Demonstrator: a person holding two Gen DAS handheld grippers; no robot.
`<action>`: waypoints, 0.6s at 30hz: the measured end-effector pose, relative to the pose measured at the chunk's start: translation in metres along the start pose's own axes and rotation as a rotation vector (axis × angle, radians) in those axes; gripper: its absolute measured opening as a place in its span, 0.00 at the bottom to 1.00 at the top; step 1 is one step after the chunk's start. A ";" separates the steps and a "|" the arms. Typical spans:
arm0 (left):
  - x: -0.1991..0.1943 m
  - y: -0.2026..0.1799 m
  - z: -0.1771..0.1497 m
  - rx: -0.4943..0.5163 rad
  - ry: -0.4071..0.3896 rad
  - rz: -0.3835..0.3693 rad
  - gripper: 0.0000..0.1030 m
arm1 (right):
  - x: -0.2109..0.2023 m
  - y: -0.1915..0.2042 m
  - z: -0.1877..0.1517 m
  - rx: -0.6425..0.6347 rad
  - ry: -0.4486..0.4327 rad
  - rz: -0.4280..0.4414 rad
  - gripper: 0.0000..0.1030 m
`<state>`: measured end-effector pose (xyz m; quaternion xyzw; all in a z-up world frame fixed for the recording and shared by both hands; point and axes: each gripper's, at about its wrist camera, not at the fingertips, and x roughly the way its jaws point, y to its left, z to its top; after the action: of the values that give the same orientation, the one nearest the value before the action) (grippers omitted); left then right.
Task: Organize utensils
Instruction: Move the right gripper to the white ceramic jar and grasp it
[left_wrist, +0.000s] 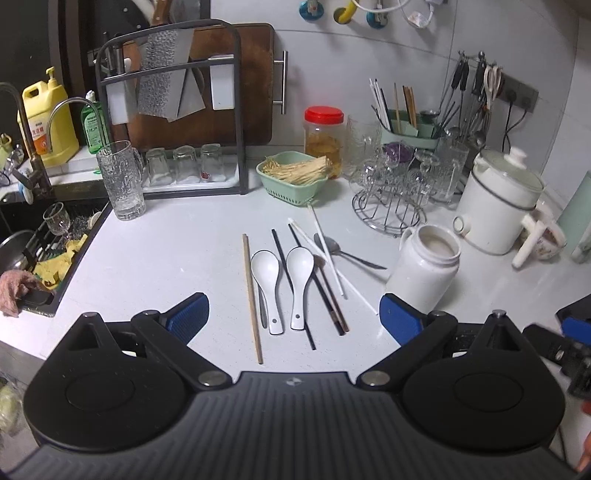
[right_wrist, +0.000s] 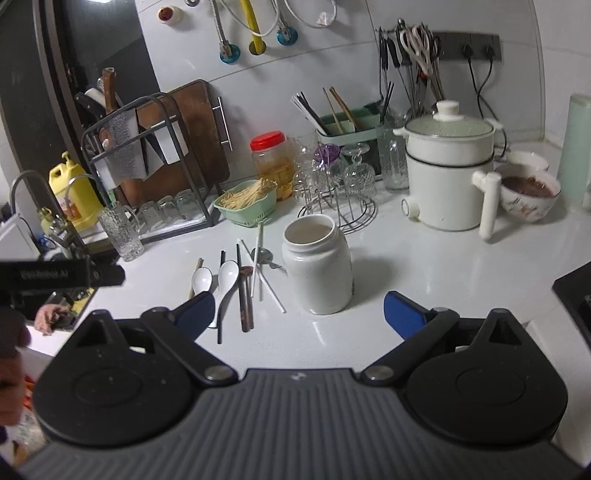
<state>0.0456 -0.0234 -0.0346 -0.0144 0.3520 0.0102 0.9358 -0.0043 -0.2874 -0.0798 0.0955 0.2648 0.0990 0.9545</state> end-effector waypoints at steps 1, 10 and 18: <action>0.003 -0.002 -0.001 0.009 0.003 0.006 0.97 | 0.003 -0.002 0.000 0.003 0.006 0.000 0.96; 0.017 -0.002 -0.003 -0.021 0.030 0.022 0.97 | 0.015 -0.006 -0.006 0.053 0.025 0.002 0.96; 0.040 0.003 0.009 -0.038 0.050 -0.004 0.97 | 0.030 -0.002 0.000 0.060 0.002 -0.033 0.97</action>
<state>0.0814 -0.0197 -0.0545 -0.0333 0.3752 0.0148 0.9262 0.0210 -0.2820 -0.0944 0.1194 0.2701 0.0753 0.9524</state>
